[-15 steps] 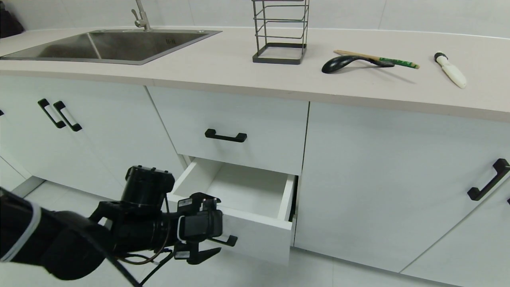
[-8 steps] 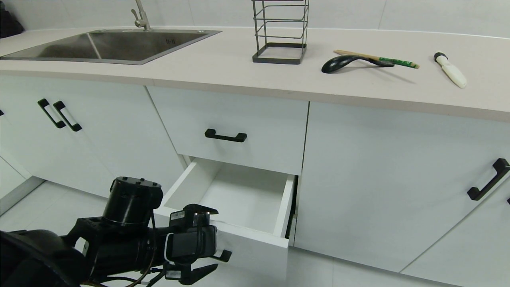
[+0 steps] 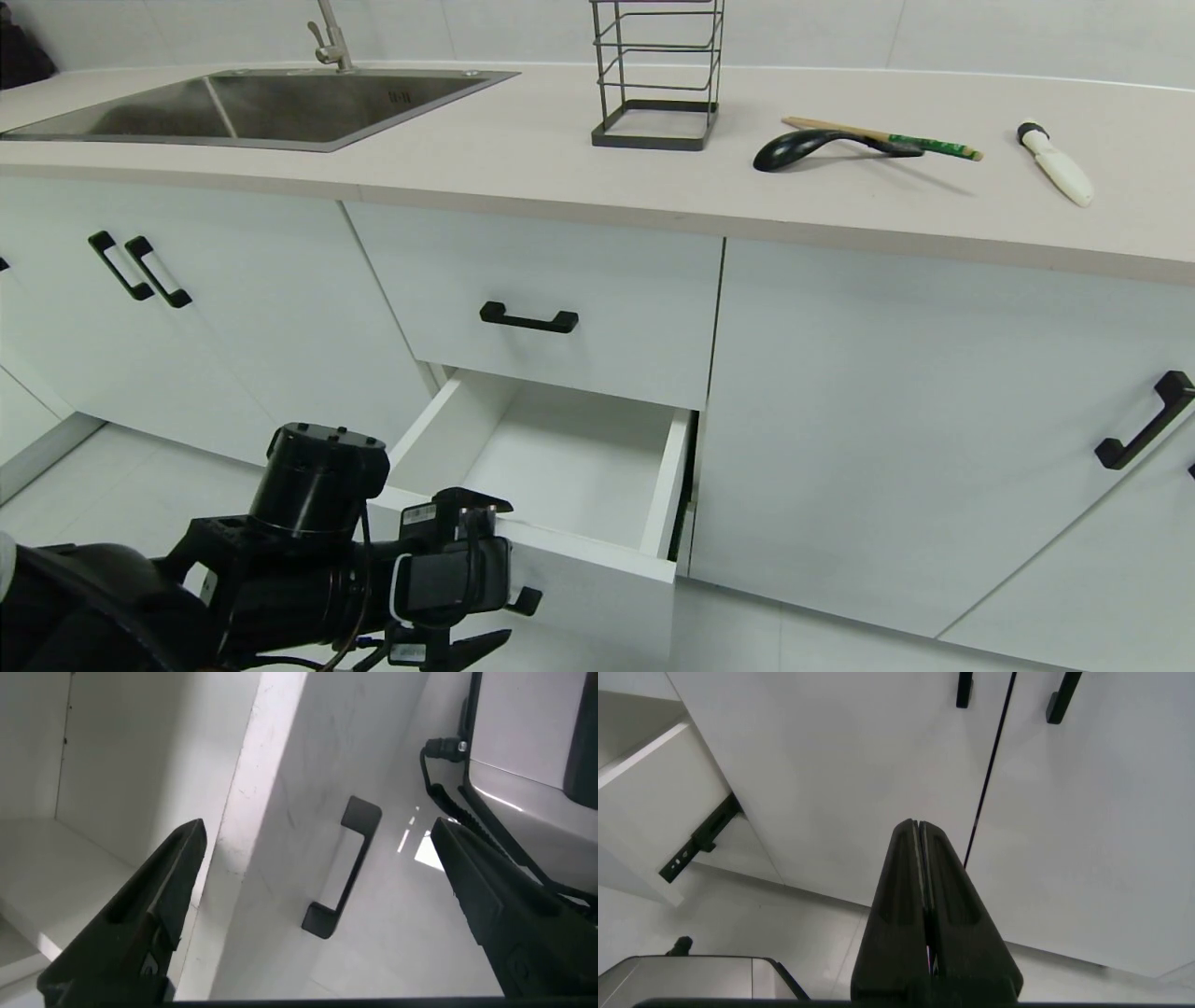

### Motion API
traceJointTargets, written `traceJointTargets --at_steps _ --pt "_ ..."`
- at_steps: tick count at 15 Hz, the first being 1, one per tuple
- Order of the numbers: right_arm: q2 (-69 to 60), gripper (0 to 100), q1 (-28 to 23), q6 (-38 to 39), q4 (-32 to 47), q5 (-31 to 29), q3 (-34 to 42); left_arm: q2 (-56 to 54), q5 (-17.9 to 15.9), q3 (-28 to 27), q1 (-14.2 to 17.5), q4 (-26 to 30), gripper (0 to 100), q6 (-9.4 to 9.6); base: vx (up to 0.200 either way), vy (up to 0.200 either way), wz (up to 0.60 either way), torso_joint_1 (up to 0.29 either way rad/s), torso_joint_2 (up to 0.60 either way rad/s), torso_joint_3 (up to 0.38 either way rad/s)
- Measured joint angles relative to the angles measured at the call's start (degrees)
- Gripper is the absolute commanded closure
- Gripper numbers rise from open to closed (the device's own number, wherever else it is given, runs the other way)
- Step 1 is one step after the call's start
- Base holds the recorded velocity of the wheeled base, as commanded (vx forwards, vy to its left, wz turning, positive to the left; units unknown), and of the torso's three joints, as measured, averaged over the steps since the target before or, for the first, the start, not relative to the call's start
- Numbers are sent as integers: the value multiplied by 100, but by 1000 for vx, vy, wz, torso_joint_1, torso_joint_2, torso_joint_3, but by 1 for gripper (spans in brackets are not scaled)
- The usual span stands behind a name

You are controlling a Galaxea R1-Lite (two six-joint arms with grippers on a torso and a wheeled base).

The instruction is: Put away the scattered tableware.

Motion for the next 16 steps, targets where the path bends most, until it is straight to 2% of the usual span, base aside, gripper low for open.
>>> traceJointTargets --at_steps 5,16 --pt "0 100 0 1 0 0 0 133 52 -151 2 -32 0 4 0 0 0 0 0 0" --pt "0 100 0 1 0 2 0 -66 9 482 -121 52 0 -35 0 0 0 0 0 0"
